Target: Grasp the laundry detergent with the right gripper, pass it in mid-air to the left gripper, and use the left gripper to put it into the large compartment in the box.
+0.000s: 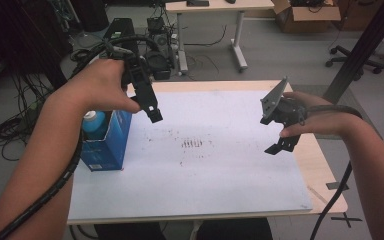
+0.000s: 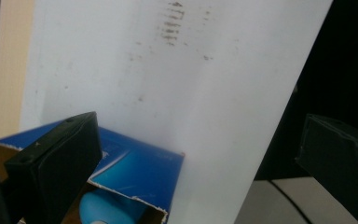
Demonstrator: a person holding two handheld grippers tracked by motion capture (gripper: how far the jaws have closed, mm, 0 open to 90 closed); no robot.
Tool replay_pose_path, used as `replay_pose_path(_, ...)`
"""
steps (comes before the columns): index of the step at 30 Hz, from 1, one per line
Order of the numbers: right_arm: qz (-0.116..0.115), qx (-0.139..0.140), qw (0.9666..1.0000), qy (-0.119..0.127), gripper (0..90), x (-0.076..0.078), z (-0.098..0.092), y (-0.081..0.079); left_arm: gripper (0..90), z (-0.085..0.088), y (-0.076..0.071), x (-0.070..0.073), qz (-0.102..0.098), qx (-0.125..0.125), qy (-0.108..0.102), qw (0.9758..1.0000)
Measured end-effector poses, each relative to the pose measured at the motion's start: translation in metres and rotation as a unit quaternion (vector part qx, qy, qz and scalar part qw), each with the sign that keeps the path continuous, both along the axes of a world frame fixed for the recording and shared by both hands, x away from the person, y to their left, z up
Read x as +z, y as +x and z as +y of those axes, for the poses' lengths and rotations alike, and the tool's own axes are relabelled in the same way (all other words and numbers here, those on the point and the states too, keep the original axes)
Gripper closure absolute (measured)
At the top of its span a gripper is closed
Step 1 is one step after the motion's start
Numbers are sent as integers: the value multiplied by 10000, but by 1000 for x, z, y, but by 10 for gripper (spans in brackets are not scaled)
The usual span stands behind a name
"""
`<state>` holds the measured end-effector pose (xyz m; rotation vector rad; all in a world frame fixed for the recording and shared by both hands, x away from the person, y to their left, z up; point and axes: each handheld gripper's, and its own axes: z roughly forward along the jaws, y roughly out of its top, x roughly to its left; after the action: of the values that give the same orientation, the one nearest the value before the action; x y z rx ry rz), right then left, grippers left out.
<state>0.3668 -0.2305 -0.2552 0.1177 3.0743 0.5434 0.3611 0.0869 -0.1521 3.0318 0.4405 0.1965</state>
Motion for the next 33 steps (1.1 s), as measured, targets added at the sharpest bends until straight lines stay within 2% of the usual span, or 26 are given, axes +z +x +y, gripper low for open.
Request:
replay_pose_path(3, 37, 89, 9999, -137, 35, -3, 6, -1, 2, -6, -6, -10, 70, -260, 160, 9995)
replay_pose_path(5, 69, 74, 9998, -180, 36, -4, 7, -2, 2, -9, -10, -17, 194, -431, 166, 9987)
replay_pose_path(6, 73, 104, 9997, -223, 36, -5, 8, -2, 2, -10, -13, -21, 184, -529, 210, 9982)
replay_pose_path(8, 93, 118, 9995, -272, 37, -6, 10, -3, 2, -12, -15, -27, 304, -632, 280, 9971)
replay_pose_path(12, 154, 186, 9987, -449, 37, -9, 16, -3, 2, -13, -17, -38, 369, -851, 345, 9951)
replay_pose_path(17, 230, 205, 9978, -580, 37, -12, 19, 0, 2, -15, -11, -49, 536, -942, 429, 9932)
replay_pose_path(19, 266, 201, 9974, -646, 37, -13, 20, 4, 2, -16, -8, -52, 543, -992, 421, 9927)
replay_pose_path(27, 282, 190, 9970, -689, 37, -10, 19, 17, 2, -22, 6, -51, 553, -1049, 453, 9919)
replay_pose_path(33, 337, 159, 9964, -758, 38, -9, 19, 20, 2, -26, 11, -49, 517, -1119, 360, 9917)
